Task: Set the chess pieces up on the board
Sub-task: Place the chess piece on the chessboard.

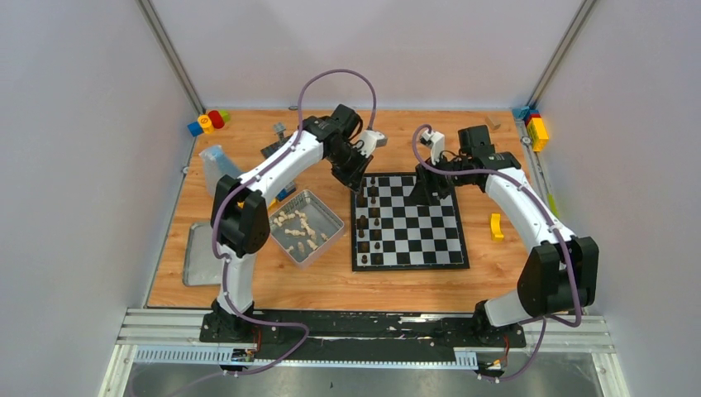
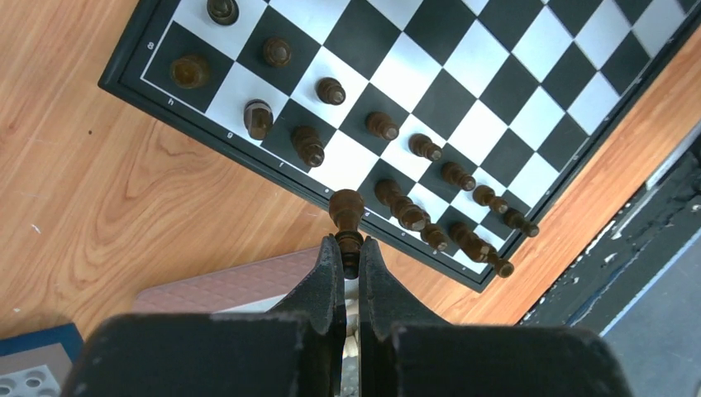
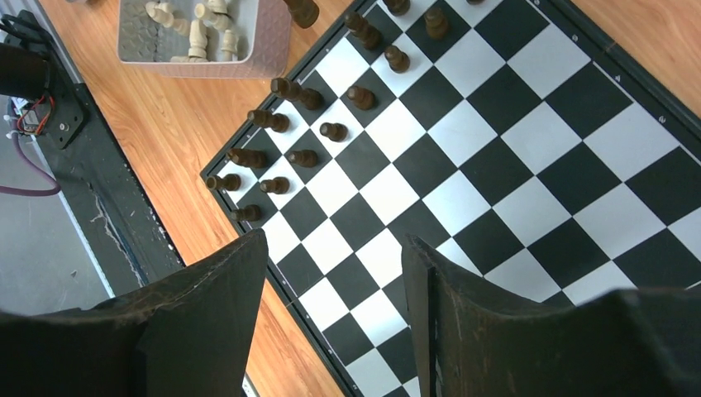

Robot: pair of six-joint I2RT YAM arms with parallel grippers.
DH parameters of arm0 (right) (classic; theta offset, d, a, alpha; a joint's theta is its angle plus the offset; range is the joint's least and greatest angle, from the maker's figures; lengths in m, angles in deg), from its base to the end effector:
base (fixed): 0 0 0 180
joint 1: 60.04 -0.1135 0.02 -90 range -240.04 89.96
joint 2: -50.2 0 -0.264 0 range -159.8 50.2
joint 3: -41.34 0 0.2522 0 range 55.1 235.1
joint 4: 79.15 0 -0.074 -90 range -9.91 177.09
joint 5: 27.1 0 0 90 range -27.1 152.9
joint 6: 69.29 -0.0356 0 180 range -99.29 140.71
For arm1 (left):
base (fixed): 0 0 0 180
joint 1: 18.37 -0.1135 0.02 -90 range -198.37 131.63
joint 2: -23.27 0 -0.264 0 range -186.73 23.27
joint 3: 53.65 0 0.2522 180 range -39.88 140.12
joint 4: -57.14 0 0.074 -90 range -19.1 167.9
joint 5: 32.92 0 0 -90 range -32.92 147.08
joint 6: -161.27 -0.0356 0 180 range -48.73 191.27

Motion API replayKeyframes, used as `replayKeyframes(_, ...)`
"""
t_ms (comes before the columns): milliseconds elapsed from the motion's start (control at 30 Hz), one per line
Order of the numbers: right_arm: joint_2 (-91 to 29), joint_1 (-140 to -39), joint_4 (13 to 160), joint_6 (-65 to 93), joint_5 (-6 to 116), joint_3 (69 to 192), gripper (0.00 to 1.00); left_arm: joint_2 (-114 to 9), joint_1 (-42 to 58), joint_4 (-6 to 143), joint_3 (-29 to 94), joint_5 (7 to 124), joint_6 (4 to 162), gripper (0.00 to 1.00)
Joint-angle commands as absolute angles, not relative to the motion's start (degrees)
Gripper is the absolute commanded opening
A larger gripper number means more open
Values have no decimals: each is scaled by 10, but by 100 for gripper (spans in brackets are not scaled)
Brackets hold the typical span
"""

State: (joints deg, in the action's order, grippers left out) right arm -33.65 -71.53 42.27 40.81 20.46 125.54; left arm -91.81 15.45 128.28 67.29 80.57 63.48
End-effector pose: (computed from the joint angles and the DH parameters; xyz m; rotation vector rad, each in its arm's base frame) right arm 0.2860 0.0826 0.2923 -0.9097 2.2403 0.8792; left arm 0.3472 -0.2497 0.2815 1.0872 2.5108 -0.6886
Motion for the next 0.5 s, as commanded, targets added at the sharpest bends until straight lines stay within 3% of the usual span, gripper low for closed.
replayKeyframes(0,-315,-705,461,423,193,1237,61,-943,174,1325,713,758,612,0)
replayKeyframes(467,-316,-691,493,413,170,1199,61,-996,208,1360,757,716,606,0)
